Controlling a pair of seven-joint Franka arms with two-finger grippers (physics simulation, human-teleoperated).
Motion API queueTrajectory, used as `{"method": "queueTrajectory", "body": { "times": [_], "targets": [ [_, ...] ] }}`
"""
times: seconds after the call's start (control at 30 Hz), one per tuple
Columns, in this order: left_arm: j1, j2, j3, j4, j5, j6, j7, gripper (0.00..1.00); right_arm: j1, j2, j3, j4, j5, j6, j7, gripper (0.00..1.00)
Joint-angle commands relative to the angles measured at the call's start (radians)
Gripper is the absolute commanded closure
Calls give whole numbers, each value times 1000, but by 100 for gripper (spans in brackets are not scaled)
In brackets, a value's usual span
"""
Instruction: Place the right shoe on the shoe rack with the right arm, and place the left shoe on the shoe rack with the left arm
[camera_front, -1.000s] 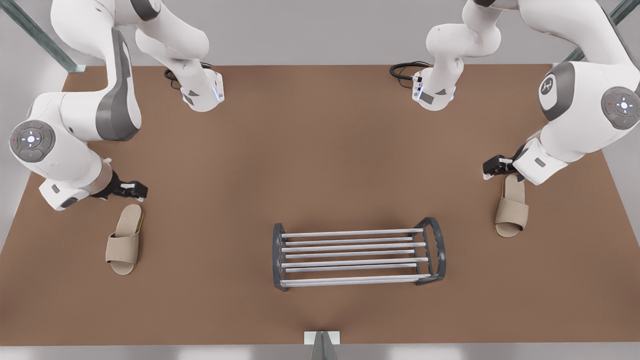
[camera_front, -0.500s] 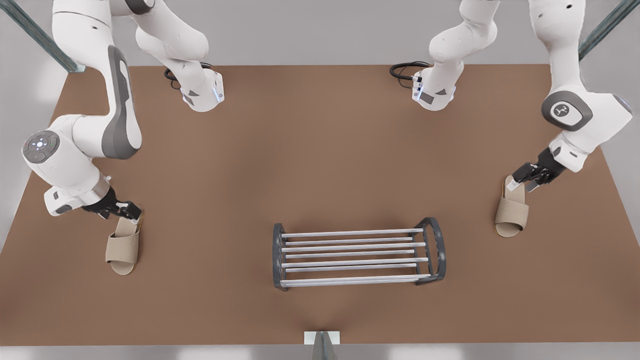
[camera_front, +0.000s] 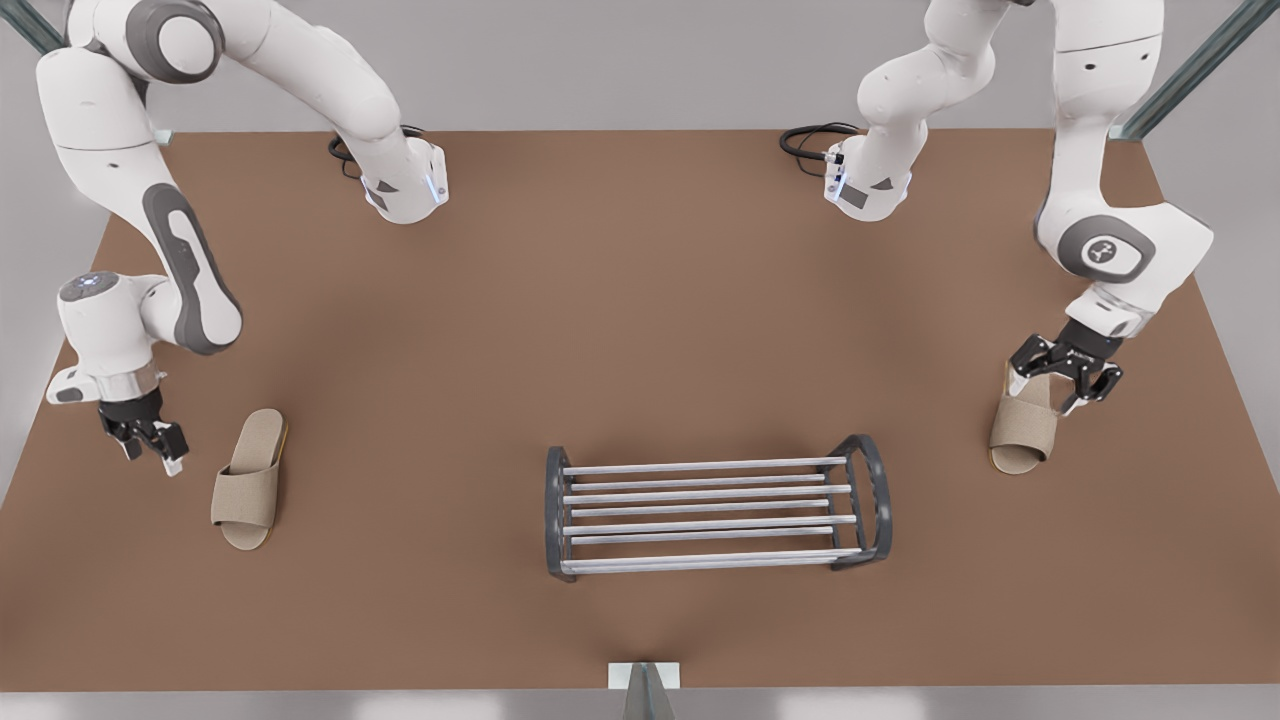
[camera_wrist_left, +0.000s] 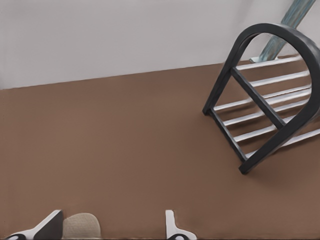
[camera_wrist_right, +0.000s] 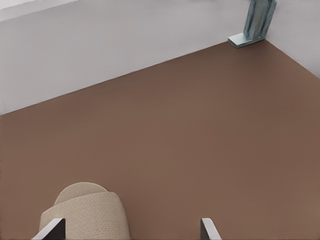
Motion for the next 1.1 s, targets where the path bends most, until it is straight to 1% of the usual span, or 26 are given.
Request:
{"method": "queueTrajectory", "body": {
  "times": [0.0, 0.03, 0.1, 0.17, 0.23, 0.3, 0.37, 0.47, 0.5, 0.57, 0.63, 0.83, 0.93, 1.07],
  "targets": [
    [278, 7, 0, 0, -4, 12, 735, 1, -25, 0, 25, -49, -42, 177, -288, 0],
    [301, 22, 0, 2, -4, 13, 746, 1, -24, 0, 44, -96, -45, 220, -292, 0],
    [341, 54, -1, 2, -4, 15, 763, 1, -27, 3, 45, -150, -48, 223, -430, 0],
    [349, 120, -1, 15, -12, 21, 791, 1, -54, 1, 45, -184, -50, 220, -533, 0],
    [352, 206, -1, 64, -129, 21, 929, 1, -108, 0, 47, -215, -50, 220, -636, 0],
    [352, 214, -3, 75, -130, 19, 932, 1, -120, -2, 47, -239, -50, 221, -663, 0],
    [349, 217, -11, 100, -152, 16, 932, 1, -120, 0, 47, -241, -50, 221, -665, 0],
    [350, 258, -12, 111, -236, 7, 999, 1, -113, 17, 45, -241, -50, 221, -663, 0],
    [349, 277, -14, 124, -251, 7, 1001, 1, -106, 43, 45, -238, -50, 223, -666, 0],
    [350, 277, -41, 124, -297, 9, 1015, 1, -126, 141, 44, -230, -51, 306, -725, 0],
    [347, 295, -47, 118, -412, 9, 1136, 1, -139, 141, 44, -230, -51, 306, -731, 0],
    [349, 315, -61, 89, -429, -14, 1142, 1, -116, 139, 45, -225, -51, 306, -717, 0],
    [346, 330, -90, 81, -491, -13, 1182, 1, -89, 144, 45, -213, -45, 304, -713, 0],
    [347, 369, -96, 84, -553, -13, 1278, 1, -89, 182, 44, -152, -43, 303, -689, 0]
  ]
}}
